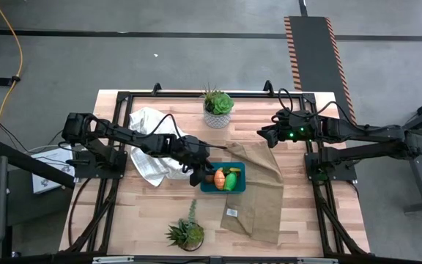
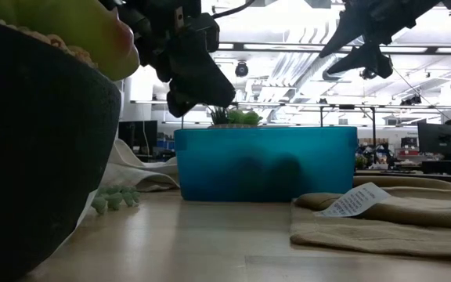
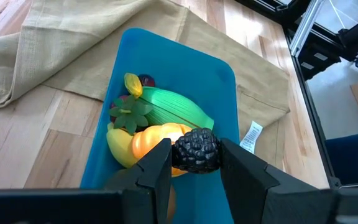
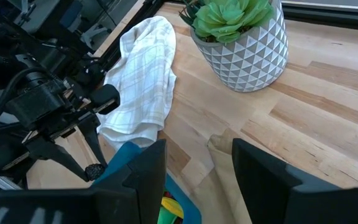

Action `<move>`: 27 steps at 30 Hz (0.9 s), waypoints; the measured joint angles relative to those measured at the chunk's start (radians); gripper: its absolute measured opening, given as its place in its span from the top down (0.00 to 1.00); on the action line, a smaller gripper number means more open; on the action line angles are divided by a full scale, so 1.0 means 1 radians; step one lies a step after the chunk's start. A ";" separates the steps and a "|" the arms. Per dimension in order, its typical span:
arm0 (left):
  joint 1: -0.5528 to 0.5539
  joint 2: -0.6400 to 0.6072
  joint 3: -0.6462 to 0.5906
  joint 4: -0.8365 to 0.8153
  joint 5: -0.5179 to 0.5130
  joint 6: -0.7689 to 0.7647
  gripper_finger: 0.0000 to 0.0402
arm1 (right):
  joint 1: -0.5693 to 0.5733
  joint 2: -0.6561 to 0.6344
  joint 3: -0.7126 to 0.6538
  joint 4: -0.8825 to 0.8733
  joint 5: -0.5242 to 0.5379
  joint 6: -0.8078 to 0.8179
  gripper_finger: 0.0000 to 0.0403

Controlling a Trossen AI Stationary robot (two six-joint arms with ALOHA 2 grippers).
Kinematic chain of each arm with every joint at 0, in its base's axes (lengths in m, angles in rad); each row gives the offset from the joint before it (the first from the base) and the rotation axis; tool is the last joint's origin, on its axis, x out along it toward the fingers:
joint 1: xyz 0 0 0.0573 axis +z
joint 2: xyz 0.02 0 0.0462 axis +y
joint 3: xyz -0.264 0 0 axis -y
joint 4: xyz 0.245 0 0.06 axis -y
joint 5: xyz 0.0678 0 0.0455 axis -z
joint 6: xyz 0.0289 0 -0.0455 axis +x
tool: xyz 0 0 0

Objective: Pick and placing Produce into tupperware
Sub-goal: Put the blackberry into the blue bin, then return to Home Position

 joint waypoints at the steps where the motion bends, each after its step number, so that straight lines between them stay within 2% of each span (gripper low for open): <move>1: 0.000 0.000 0.000 0.000 0.000 0.000 0.72 | 0.000 0.000 0.000 0.000 0.000 0.000 0.57; 6: 0.000 0.000 0.000 0.000 0.000 0.000 0.71 | 0.000 0.000 0.000 0.000 0.000 0.000 0.57; 14: 0.000 0.000 0.000 -0.017 0.014 -0.034 0.56 | 0.000 0.000 0.000 0.000 0.000 0.000 0.57; 17: 0.000 0.000 0.000 -0.015 0.021 -0.048 0.54 | 0.000 0.000 0.000 0.000 0.000 0.000 0.57; 23: 0.003 -0.040 0.000 0.015 0.128 -0.091 0.62 | 0.000 -0.022 0.000 0.001 -0.108 -0.063 0.57; 27: 0.014 -0.118 0.000 0.034 0.160 -0.104 0.72 | 0.000 -0.088 0.000 0.000 -0.121 -0.091 0.57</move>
